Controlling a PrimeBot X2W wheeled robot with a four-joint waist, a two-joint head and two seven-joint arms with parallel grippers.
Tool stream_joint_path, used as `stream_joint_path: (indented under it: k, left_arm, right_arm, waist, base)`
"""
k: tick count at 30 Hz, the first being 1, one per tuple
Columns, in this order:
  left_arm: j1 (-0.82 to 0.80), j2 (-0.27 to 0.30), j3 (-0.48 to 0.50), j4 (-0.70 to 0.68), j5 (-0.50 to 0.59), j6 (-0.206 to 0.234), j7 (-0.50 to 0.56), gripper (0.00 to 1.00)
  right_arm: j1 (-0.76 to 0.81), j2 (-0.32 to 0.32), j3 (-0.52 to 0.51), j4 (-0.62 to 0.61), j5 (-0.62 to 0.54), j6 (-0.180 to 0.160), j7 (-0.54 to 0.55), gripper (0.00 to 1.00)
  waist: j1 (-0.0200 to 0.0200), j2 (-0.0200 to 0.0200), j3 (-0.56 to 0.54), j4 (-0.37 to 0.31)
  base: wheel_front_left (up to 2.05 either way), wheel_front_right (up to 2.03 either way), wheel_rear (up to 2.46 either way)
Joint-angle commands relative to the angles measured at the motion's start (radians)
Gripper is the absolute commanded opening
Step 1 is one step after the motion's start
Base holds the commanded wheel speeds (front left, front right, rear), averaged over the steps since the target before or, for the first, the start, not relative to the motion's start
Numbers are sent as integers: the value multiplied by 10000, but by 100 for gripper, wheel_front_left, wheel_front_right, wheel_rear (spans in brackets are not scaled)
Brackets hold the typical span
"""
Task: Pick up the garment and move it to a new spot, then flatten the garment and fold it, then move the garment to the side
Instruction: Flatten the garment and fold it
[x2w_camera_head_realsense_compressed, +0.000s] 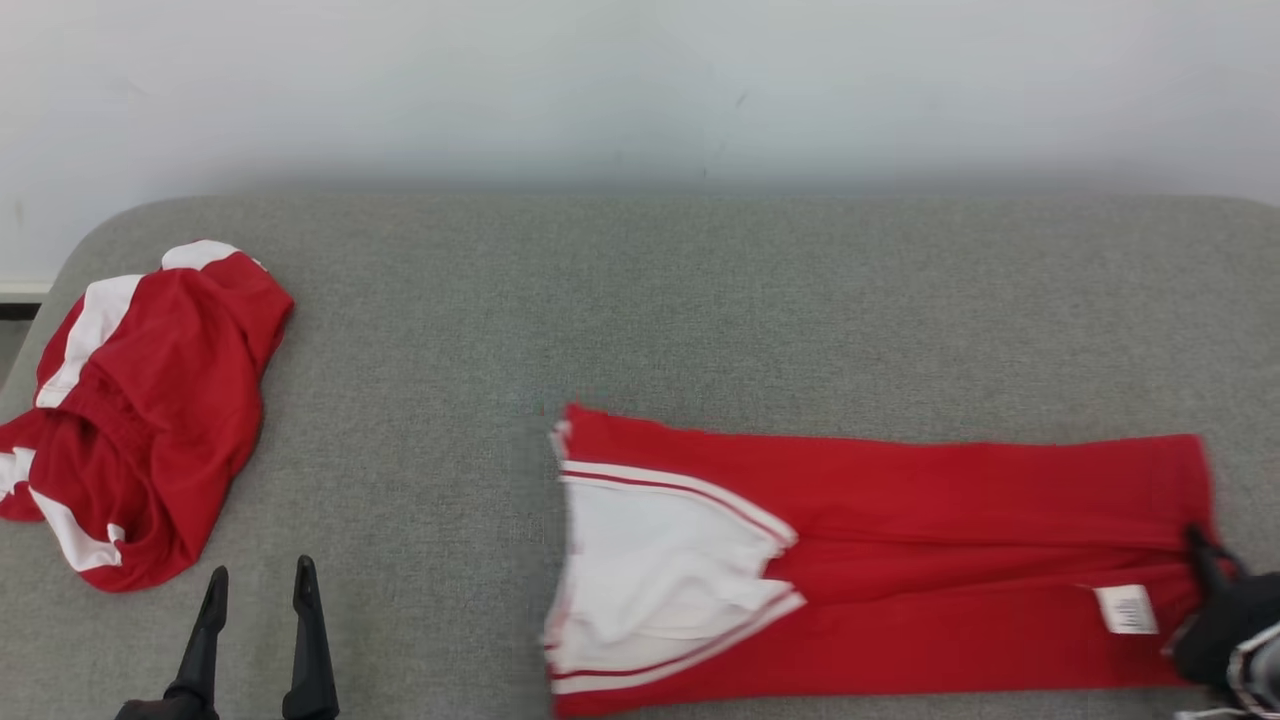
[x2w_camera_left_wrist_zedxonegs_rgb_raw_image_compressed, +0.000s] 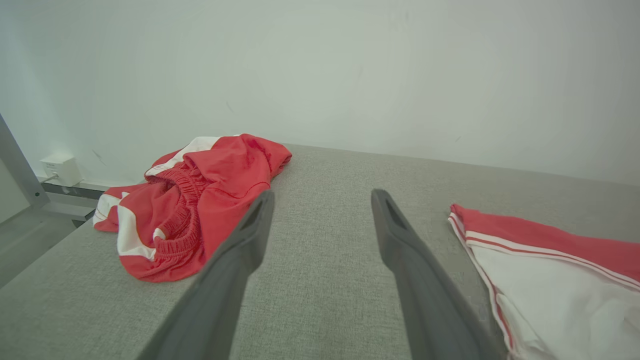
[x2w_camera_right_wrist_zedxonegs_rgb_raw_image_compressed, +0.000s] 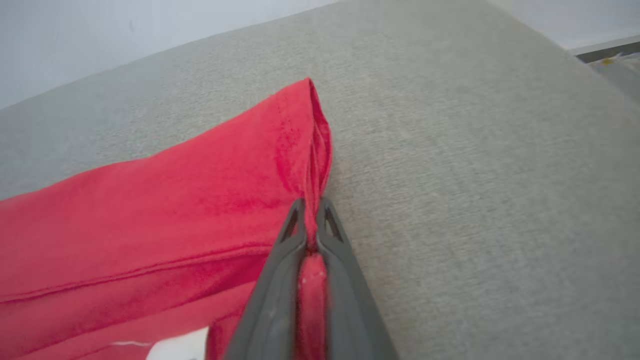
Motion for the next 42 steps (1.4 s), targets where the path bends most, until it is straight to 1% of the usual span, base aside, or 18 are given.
stream_joint_path:
  k: [1, 4, 8, 12, 15, 21, 22, 23, 26, 29, 35, 39, 42]
  left_arm:
    - [120, -38, 6, -4, 92, -48, -32, 100]
    - [162, -50, 23, -6, 84, -73, -32, 100]
    - [250, -53, 30, 16, 74, -61, -32, 100]
    - [344, -55, 77, 24, -66, -20, -31, 100]
    - [337, -55, 24, 46, -137, -6, -32, 100]
    - [226, -56, -84, 88, -232, 80, -31, 100]
    - [182, -54, -144, 108, -253, 90, -31, 100]
    - [162, -55, -178, 123, -260, 73, -31, 100]
    - [120, -55, -240, 176, -281, 49, -31, 100]
    - [86, -55, -273, 250, -291, 36, -31, 100]
    - [-80, -54, -518, 379, -315, 76, -33, 100]
    - [-264, -57, -628, 537, -391, 46, -33, 100]
    - [-365, -53, -699, 655, -412, 43, -33, 100]
  right_arm:
    - [-23, -468, -192, 224, 72, -28, -137, 0]
    - [-77, -902, -378, 521, 39, -28, -270, 0]
    - [-129, -1097, -372, 452, 56, -28, -328, 0]
    - [-151, -900, 37, -191, -333, -29, -353, 0]
    - [-110, -690, 249, -943, -513, -29, -326, 0]
    - [295, -113, 681, -2924, -982, -29, 98, 0]
    - [455, 151, 779, -3581, -1120, -29, 297, 0]
    - [542, 287, 821, -3896, -1215, -29, 404, 0]
    - [716, 730, 886, -4737, -1456, -29, 743, 0]
    - [853, 1331, 921, -5376, -1747, -29, 1056, 0]
    - [963, 2430, 1044, -5861, -2229, -29, 1553, 0]
    - [932, 2968, 1097, -5682, -2450, -29, 1707, 0]
    - [747, 3396, 1063, -5378, -2569, -29, 1585, 0]
  waist:
    - [-1, -1, -110, -98]
    - [-1, -1, -183, -176]
    - [-1, -1, -275, -302]
    - [-1, -1, -382, -561]
    - [-1, -1, -431, -723]
    - [-1, -1, -501, -846]
    - [-1, -1, -510, -822]
    - [-1, -1, -513, -792]
    - [-1, -1, -515, -655]
    - [-1, -1, -513, -469]
    - [-1, -1, -464, 68]
    - [-1, -1, -409, 425]
    - [-1, -1, -386, 630]
  base:
    - [0, 0, 0]
    - [0, 0, 0]
    - [0, 0, 0]
    - [0, 0, 0]
    - [0, 0, 0]
    - [0, 0, 0]
    - [0, 0, 0]
    - [0, 0, 0]
    - [0, 0, 0]
    - [0, 0, 0]
    - [0, 0, 0]
    - [0, 0, 0]
    - [0, 0, 0]
